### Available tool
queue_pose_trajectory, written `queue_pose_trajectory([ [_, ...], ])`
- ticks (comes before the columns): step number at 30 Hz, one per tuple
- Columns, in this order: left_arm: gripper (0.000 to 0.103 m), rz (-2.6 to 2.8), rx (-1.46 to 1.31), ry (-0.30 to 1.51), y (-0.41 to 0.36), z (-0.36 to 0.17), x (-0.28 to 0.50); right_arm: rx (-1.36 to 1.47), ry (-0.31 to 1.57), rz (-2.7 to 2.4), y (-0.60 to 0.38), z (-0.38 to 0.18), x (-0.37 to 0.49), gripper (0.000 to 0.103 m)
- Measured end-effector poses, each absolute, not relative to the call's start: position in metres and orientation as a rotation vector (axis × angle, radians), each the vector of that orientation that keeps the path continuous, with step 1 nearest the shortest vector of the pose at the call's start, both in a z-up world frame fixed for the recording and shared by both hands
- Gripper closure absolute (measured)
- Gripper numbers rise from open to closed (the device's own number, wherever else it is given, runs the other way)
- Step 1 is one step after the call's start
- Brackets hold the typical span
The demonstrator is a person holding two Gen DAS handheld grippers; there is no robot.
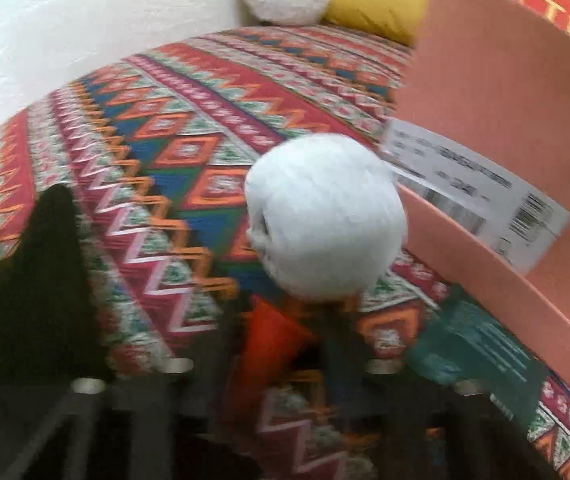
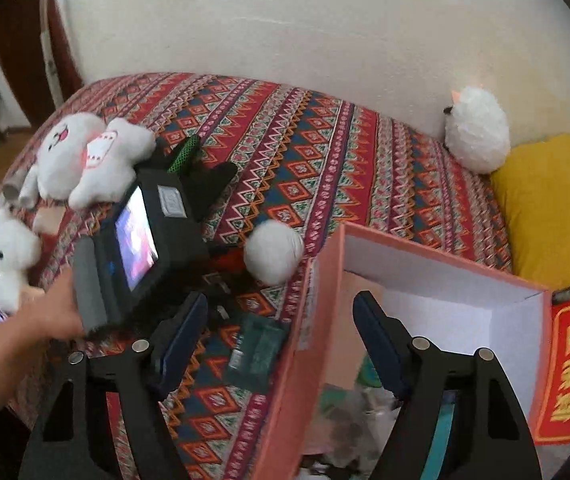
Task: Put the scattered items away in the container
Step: 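Grasp the red cone with the left tool while the right tool grasps the white twine ball, then carry the cone with the left tool while the right tool carries the twine ball into the box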
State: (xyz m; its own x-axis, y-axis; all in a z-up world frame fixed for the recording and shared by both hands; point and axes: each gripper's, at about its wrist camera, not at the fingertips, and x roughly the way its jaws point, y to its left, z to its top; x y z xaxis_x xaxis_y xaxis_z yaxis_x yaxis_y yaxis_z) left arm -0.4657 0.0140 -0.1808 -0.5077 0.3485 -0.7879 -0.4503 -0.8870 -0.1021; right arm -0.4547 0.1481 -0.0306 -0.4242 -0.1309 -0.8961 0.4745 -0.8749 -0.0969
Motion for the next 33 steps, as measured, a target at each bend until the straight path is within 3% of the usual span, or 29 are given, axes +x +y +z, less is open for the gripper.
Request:
queue_pose_trajectory([
  [11, 0.074, 2.474, -1.238, -0.175, -0.049, -0.178, -0.396, 1.590, 0.470, -2.213, 0.091, -0.091, -0.514, 0.025],
  [14, 0.074, 2.477, -1.235, -0.211, -0.052, -0.179, -0.385, 1.641, 0.750, -2.217, 0.070, -0.122, -0.525, 0.019],
  [17, 0.074, 2.475, -1.227, -0.233, -0.051, -0.179, -0.376, 1.665, 1.022, -2.146, 0.051, -0.151, -0.521, 0.000],
  [19, 0.074, 2.473, -1.221, -0.247, -0.050, -0.179, -0.370, 1.690, 1.141, -2.050, 0.046, -0.168, -0.512, 0.000],
  [20, 0.074, 2.467, -1.218, -0.270, -0.051, -0.179, -0.366, 1.709, 1.196, -1.985, 0.044, -0.177, -0.507, 0.001],
  [23, 0.074, 2.467, -1.211, -0.321, -0.054, -0.178, -0.355, 1.731, 1.212, -1.926, 0.045, -0.182, -0.494, 0.017],
  [24, 0.074, 2.464, -1.208, -0.345, -0.055, -0.178, -0.351, 1.724, 1.213, -1.927, 0.046, -0.179, -0.490, 0.032],
  [28, 0.074, 2.470, -1.206, -0.378, -0.060, -0.175, -0.337, 1.652, 0.971, -1.987, 0.049, -0.139, -0.477, 0.034],
  [33, 0.074, 2.495, -1.188, -0.368, -0.058, -0.160, -0.318, 1.482, 0.880, -2.092, 0.051, -0.079, -0.436, 0.034],
])
